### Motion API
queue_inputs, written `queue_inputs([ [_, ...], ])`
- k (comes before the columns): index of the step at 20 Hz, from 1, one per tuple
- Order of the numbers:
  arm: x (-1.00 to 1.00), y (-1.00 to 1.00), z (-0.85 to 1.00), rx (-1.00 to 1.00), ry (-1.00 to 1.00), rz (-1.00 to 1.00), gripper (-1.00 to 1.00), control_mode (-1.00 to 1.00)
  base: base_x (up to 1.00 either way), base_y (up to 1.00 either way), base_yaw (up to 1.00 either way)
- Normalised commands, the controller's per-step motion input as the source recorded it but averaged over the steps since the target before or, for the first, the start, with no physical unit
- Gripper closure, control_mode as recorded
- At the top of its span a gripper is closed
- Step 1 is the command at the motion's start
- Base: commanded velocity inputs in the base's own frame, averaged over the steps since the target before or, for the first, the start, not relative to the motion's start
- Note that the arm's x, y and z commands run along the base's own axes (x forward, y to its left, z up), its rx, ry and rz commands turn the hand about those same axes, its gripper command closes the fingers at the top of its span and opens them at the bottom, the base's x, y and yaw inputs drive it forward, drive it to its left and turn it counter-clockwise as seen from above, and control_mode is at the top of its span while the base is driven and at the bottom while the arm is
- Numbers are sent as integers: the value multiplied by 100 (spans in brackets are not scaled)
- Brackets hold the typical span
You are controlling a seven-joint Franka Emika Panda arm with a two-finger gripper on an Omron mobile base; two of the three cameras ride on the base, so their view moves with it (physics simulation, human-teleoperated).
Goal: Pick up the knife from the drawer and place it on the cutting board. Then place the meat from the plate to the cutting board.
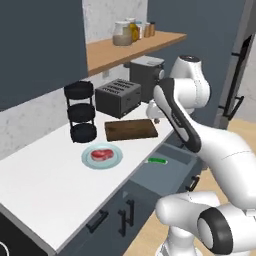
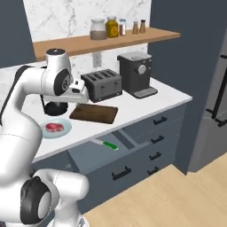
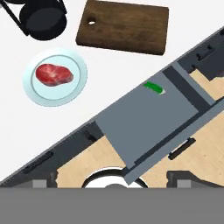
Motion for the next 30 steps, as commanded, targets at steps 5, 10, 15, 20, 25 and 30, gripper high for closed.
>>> queue_inputs([
  [5,0,0,0,0,0,0,-100,100,0,49,-40],
  [10,0,0,0,0,0,0,-100,100,-2,19,-34],
  [15,0,0,0,0,0,0,-100,100,0,0,-6],
  [20,0,-18,-49,4,6,-11,-100,-100,0,0,0],
  [25,9,-49,-82,10,5,-6,-100,-100,0,0,0],
  [30,36,-50,-65,3,-4,10,-100,-100,0,0,0],
])
